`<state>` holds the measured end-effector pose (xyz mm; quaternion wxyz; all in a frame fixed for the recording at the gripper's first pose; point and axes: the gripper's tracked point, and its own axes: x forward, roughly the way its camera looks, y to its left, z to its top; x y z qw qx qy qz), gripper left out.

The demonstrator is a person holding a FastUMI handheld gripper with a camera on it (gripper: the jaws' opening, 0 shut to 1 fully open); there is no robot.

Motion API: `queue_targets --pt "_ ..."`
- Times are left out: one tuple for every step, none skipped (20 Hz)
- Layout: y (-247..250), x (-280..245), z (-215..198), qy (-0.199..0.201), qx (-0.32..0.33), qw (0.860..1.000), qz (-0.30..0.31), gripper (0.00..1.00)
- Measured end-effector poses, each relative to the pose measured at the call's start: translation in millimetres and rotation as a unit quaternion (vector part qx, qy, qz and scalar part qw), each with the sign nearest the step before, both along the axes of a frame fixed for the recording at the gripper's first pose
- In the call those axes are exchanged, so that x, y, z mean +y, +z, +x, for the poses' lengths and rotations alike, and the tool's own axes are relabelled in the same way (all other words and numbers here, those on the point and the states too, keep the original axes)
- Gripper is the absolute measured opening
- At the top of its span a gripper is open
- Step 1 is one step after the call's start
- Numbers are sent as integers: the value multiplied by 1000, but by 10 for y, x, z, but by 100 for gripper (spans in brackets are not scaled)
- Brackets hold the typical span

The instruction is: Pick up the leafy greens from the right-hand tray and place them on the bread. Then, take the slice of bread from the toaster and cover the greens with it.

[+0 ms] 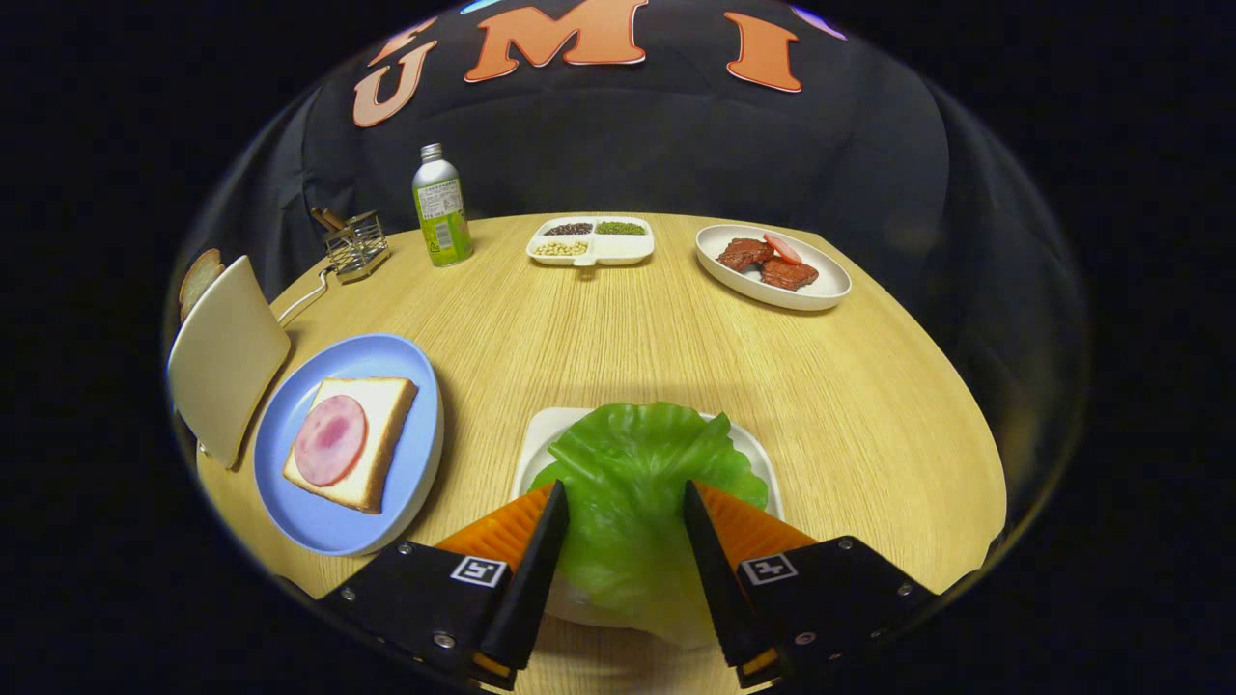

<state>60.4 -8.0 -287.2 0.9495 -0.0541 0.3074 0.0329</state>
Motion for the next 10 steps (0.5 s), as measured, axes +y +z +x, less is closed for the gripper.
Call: queue_targets --pt "-8 -5 1 -2 1 1000 1 68" --pt "-9 -16 8 -5 1 1000 1 61" --pt "-3 -36 16 -9 3 1000 2 54" --pt "1 -62 12 -14 3 1000 3 49" --pt "-4 -80 18 -19 5 1000 5 36" --pt "1 -107 28 -24 6 1000 7 30" --pt "3 -124 21 -28 8 999 13 18" --pt "14 -151 26 -36 7 999 15 12" --pt "33 -160 26 -38 5 999 17 2" --pt "67 -176 19 -41 2 999 15 2"
